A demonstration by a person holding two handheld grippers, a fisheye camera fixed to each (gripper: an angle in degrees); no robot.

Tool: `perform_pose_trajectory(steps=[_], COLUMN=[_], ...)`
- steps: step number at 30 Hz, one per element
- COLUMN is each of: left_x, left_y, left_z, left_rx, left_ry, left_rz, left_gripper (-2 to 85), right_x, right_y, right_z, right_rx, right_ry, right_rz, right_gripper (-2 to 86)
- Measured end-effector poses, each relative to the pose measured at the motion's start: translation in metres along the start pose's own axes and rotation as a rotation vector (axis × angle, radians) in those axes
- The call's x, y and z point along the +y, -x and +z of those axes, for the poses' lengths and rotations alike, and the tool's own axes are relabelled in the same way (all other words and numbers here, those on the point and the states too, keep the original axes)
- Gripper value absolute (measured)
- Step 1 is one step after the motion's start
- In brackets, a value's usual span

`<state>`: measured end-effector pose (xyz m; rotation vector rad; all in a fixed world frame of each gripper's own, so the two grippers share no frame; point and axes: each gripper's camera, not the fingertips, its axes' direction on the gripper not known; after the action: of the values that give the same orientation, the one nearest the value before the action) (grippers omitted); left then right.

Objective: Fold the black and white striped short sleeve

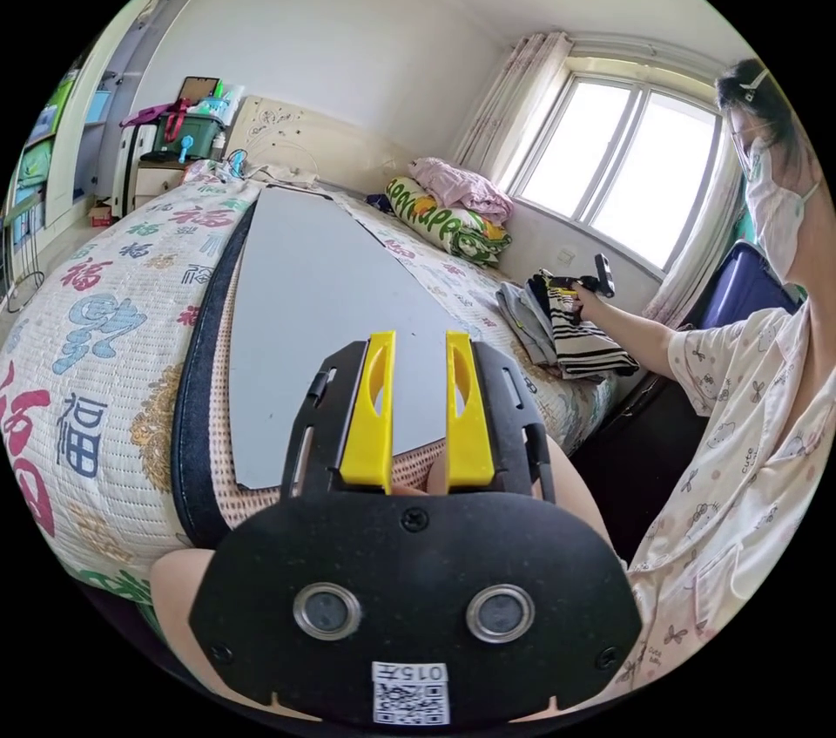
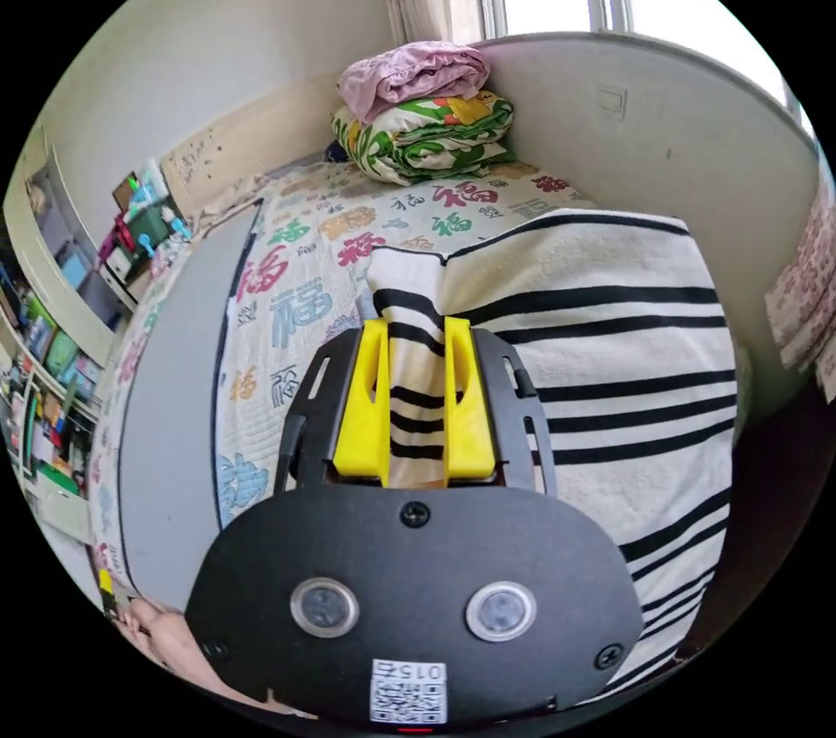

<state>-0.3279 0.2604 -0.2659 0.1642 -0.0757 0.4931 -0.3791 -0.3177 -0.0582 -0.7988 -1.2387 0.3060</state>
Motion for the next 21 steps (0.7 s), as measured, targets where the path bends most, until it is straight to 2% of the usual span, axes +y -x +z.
perform_pose_trajectory(steps=[4,6,13,17,21], left_x=[-0.01,-0.014,-0.028,-0.033,-0.043], left_y=[0.01,0.01,0.015,0.019,0.02], left_z=[0.008,0.012,0.012,0.009,-0.006], left_rx=[0.019,0.02,0.012,0.01,-0.006], left_ry=[0.003,0.005,0.006,-0.001,-0.024], left_rz=[-0.027,-0.025,-0.027,-0.037,-0.028], left_gripper=[8.9,8.8,8.9,8.8,8.9], right_x=[0.021,0.029,0.049,0.062,0.081], right_y=[-0.066,-0.087,-0.106,-0.138,-0.194], right_z=[0.014,0.022,0.066,0.085,0.074], right_rx=[-0.226,-0.27,-0.05,0.03,-0.019], right_ry=[-0.042,-0.051,-0.013,0.007,-0.027], right_rz=[0.114,0.132,0.011,0.018,0.032], right_gripper=[9.5,9.4,9.6,5.2,3.9])
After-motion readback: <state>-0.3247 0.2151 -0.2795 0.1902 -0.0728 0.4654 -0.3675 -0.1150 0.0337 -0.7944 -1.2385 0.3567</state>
